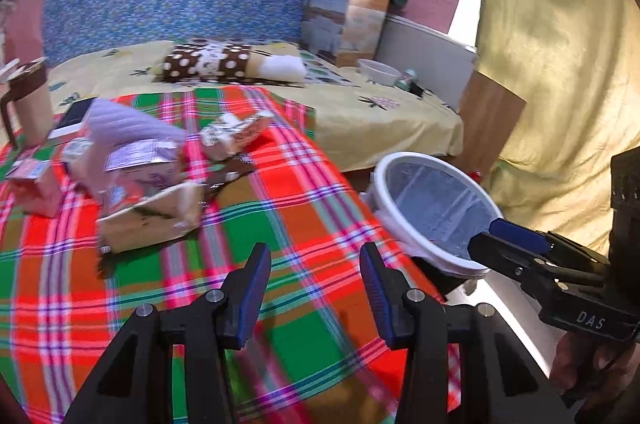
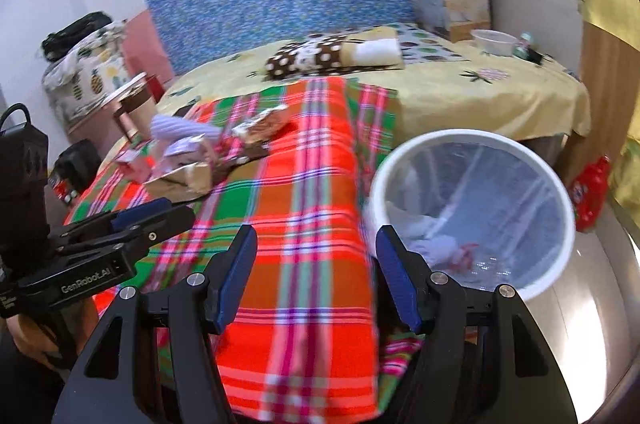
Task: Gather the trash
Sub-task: 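Move both tools back over the bed toward the remaining trash, then grasp the brown snack wrapper with the left tool while the right tool grasps the white paper bag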
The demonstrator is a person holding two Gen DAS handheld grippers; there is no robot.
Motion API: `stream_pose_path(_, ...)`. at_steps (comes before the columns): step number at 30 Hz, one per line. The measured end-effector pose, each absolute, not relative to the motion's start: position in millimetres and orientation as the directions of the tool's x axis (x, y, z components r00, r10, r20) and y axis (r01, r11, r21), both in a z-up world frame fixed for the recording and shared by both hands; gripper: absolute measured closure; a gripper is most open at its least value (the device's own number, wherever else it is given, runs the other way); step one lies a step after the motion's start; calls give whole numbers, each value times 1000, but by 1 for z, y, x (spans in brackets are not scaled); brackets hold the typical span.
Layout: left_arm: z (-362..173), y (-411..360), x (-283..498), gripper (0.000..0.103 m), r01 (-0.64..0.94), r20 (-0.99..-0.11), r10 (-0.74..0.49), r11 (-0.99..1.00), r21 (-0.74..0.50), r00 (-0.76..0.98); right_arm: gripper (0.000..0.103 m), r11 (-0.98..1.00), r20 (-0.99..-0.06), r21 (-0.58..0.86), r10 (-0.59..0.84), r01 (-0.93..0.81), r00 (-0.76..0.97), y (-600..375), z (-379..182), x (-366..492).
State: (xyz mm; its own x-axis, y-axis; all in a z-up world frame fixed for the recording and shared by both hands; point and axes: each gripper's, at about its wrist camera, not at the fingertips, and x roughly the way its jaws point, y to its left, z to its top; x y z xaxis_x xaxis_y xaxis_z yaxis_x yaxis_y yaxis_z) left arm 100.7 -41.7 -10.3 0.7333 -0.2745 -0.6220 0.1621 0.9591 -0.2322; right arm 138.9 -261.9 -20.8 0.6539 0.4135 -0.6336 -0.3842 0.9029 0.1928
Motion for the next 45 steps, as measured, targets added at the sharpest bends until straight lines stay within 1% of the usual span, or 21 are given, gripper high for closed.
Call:
stream_pose_path(12, -15, 16, 93, 57, 36, -618, -189, 967, -251, 763, 40, 859, -638, 198, 478, -472, 603, -227, -23, 144)
stream_pose_path(19, -21, 46, 110, 57, -58, -639, -92, 976, -209, 764, 40, 857, -653, 203, 480, -474, 586, -222, -28, 151)
stream_pose_path(24, -30, 61, 127, 57, -91, -657, -76, 972, -217, 750, 40, 857, -662, 206, 477, -471, 578, -221, -31, 155)
stream_pose_path(27, -37, 63, 136, 57, -82, -671, -97, 970, -230, 735, 40, 861, -668, 209, 472, -464, 575, -223, -33, 157)
stream_pose_path(30, -39, 55, 139, 57, -41, -671, -135, 970, -240, 729, 40, 867, -671, 212, 465, -451, 578, -226, -33, 159)
stream_pose_path(32, -38, 45, 141, 57, 10, -665, -188, 965, -262, 723, 40, 873, -671, 213, 458, -440, 584, -230, -33, 160)
stream_pose_path(36, -35, 10, 140, 57, 149, -642, -335, 933, -327, 689, 40, 883, -667, 215, 445, -418, 597, -239, -32, 161)
stream_pose_path(39, -29, -7, 137, 57, 219, -626, -384, 919, -327, 679, 40, 886, -666, 220, 441, -407, 602, -242, -32, 161)
stream_pose_path(42, -20, -3, 131, 57, 200, -605, -363, 926, -321, 709, 40, 881, -663, 224, 451, -416, 598, -239, -32, 162)
stream_pose_path(45, -14, 16, 130, 57, 95, -602, -246, 958, -271, 760, 40, 873, -663, 228, 464, -432, 588, -233, -33, 163)
